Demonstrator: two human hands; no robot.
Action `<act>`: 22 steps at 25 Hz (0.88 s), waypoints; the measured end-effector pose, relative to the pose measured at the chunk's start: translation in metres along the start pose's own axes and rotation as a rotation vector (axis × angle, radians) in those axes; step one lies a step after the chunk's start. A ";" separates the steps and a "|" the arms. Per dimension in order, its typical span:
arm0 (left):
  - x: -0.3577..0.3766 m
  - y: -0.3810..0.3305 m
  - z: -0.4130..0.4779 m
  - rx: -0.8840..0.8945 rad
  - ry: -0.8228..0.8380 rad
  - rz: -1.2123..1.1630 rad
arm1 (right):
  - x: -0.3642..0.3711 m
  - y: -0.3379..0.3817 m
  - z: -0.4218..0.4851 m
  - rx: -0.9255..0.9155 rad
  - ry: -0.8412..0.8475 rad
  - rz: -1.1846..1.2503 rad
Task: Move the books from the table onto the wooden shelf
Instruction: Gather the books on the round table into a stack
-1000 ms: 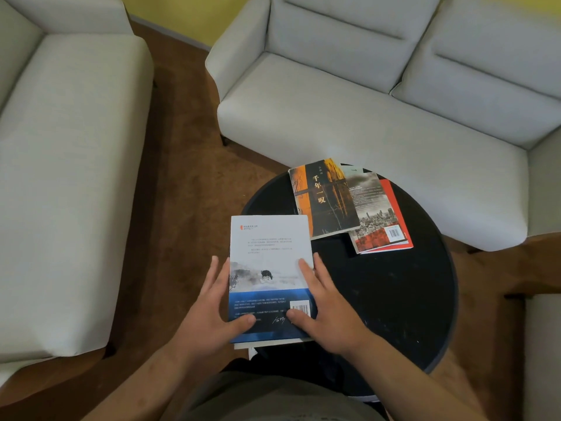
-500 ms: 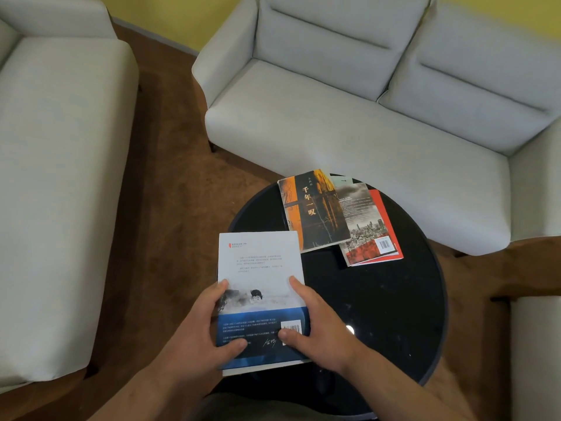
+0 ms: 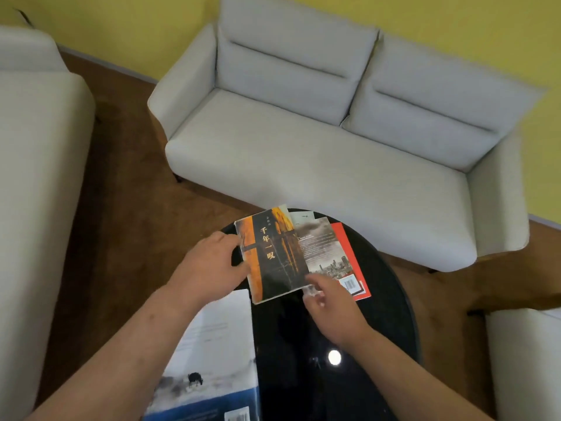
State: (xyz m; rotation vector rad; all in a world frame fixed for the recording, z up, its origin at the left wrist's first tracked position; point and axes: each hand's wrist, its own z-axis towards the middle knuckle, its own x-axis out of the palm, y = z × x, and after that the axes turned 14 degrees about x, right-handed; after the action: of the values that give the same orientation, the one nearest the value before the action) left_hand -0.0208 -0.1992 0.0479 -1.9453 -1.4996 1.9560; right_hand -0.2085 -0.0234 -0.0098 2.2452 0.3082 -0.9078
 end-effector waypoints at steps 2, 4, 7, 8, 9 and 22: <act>0.018 0.003 0.061 -0.185 0.165 -0.258 | -0.021 -0.005 0.040 0.074 -0.034 -0.009; 0.048 0.019 0.108 -0.383 0.225 -0.456 | -0.039 -0.007 0.079 0.138 -0.064 -0.036; 0.089 0.039 0.144 -0.631 0.171 -0.546 | -0.053 -0.018 0.128 0.296 -0.025 -0.127; 0.094 0.041 0.151 -0.711 0.136 -0.518 | -0.054 -0.026 0.141 0.388 -0.005 -0.129; 0.097 0.040 0.157 -0.779 0.097 -0.471 | -0.054 -0.035 0.151 0.479 0.015 -0.116; 0.144 -0.022 0.172 -0.839 -0.084 -0.565 | -0.036 -0.097 0.193 0.622 0.099 0.190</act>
State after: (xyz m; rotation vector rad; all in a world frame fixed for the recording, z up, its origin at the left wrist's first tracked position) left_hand -0.2002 -0.2046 -0.0887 -1.3006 -2.8031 1.2668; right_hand -0.3785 -0.0814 -0.1350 2.8298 -0.1742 -0.8715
